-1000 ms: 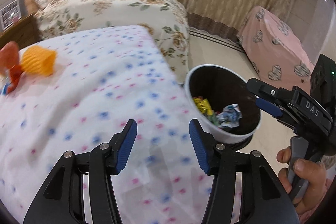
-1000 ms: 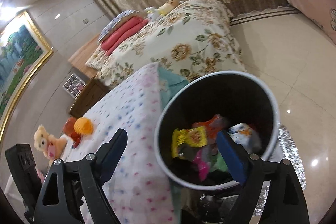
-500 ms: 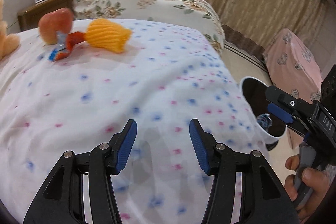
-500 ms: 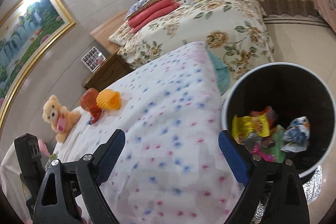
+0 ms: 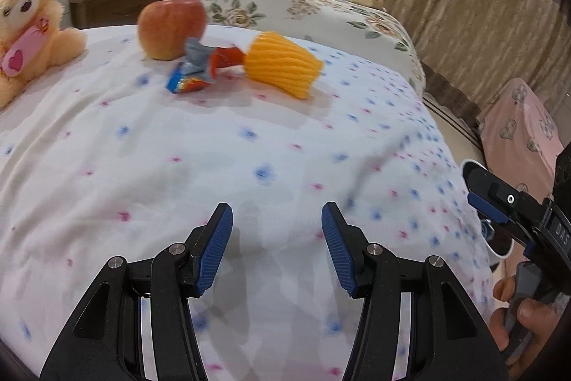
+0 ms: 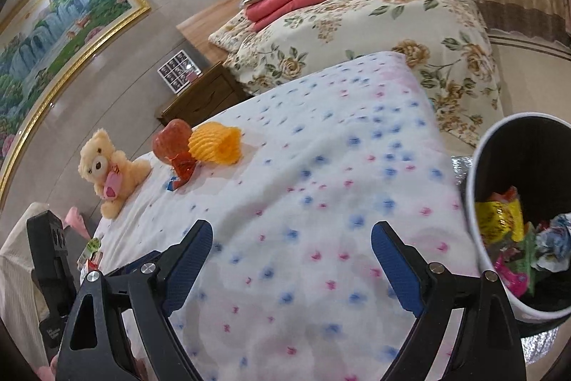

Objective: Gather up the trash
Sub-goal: 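Move both open tools back over the foam net and wrapper by the apple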

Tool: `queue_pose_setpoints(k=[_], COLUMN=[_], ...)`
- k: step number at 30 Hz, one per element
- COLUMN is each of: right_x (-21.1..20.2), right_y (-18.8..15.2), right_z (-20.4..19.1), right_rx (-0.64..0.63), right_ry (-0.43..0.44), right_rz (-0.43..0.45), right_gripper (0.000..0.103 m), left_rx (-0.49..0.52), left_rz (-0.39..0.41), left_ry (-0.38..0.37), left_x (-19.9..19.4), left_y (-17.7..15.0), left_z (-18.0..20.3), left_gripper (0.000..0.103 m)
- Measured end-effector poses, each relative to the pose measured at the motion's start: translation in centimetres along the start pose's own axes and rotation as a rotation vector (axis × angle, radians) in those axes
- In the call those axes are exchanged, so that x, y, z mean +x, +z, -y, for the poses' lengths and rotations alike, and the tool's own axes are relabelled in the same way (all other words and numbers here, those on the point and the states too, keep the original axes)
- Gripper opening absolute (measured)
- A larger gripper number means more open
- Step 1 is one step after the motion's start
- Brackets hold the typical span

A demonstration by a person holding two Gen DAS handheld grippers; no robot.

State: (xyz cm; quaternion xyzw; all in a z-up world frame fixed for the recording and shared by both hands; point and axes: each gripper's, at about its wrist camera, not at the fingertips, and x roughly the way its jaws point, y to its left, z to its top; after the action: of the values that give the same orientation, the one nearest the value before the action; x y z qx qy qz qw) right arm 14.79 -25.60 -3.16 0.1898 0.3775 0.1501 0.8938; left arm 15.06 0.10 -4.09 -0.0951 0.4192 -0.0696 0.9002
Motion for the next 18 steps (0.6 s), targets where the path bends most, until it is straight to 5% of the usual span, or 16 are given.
queue_pose_setpoints(k=[18], right_x=[6.8], right_y=[3.0], right_z=[-3.4], right_rx=[-0.085], right_ry=[0.059], right_rz=[-0.062], right_gripper=[0.092], left_rx=[0.006], left_rz=[0.021], left_ry=[0.096], left_x=[2.9], left_y=[5.1], left_z=[-4.5], left_gripper=[0.055])
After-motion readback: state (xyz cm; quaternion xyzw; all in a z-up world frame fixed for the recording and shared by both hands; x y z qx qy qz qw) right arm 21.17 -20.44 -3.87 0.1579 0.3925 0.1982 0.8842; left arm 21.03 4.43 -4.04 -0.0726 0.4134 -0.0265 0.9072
